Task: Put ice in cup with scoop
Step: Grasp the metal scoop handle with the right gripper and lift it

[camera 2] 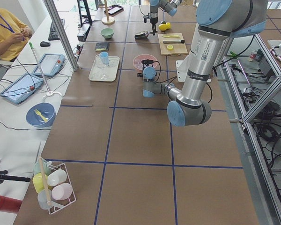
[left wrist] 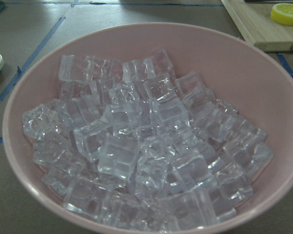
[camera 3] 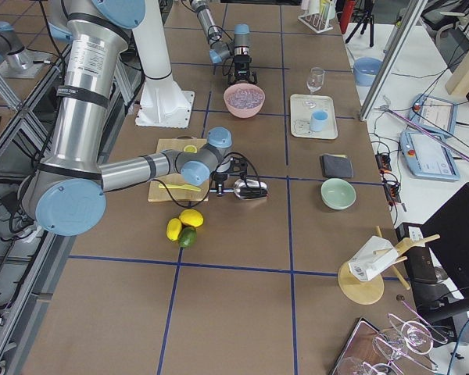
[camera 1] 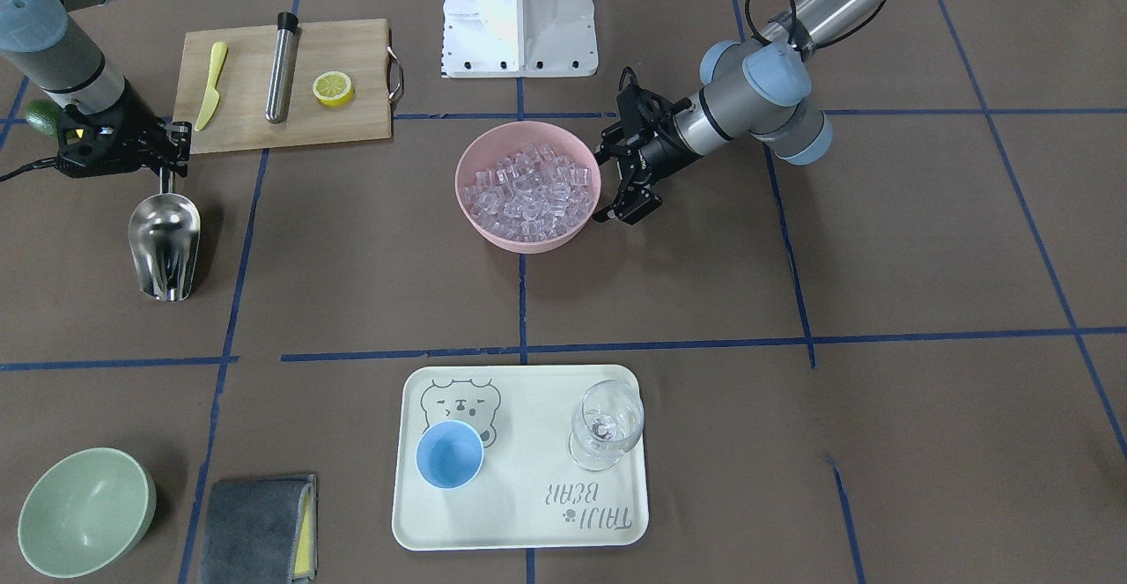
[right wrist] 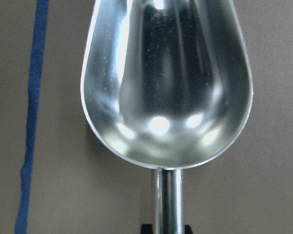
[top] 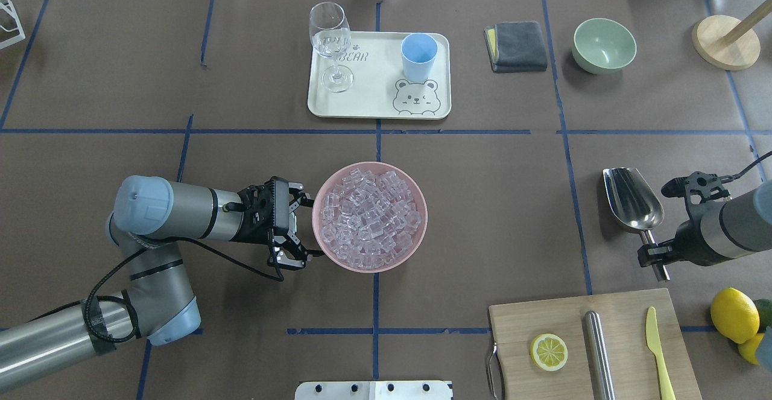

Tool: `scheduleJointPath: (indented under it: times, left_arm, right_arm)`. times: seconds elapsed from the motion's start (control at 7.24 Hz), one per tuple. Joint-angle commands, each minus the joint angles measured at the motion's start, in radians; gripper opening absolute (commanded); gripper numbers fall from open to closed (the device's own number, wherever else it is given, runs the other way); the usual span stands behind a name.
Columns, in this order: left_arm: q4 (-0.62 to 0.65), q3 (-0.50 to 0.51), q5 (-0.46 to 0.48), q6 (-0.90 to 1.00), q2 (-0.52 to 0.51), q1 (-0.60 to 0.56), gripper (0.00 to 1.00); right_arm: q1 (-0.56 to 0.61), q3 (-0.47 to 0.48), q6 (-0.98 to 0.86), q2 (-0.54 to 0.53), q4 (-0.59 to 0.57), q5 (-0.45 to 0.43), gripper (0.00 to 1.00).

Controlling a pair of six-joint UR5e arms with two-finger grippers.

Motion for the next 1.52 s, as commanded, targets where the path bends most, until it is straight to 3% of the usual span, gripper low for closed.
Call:
scheduleJointPath:
  times: [0.0,0.41,0.55,0.97,1.38]
  left_arm:
    - [0.000,0.001,0.000,0.001,0.000,0.000,1.00]
    - [0.000,0.000,0.000,0.001,0.000,0.000,1.00]
    - [0.000,0.000,0.000,-0.001,0.000,0.000,1.00]
    - [-0.002,0.000,0.000,-0.001,0.000,0.002,1.00]
    - [-0.002,0.000,0.000,-0.001,0.002,0.002,1.00]
  right_arm:
    - [-0.009,0.011,-0.006,-0.001,-0.001,-0.016,0.00]
    - [-0.038,0.086,-0.020,0.003,-0.007,-0.016,0.00]
    - [-0.045,0.109,-0.099,0.014,-0.007,-0.022,0.00]
    - [0.018,0.150,-0.578,0.078,-0.029,-0.027,0.00]
    - [0.105,0.185,-0.598,0.224,-0.304,0.097,0.00]
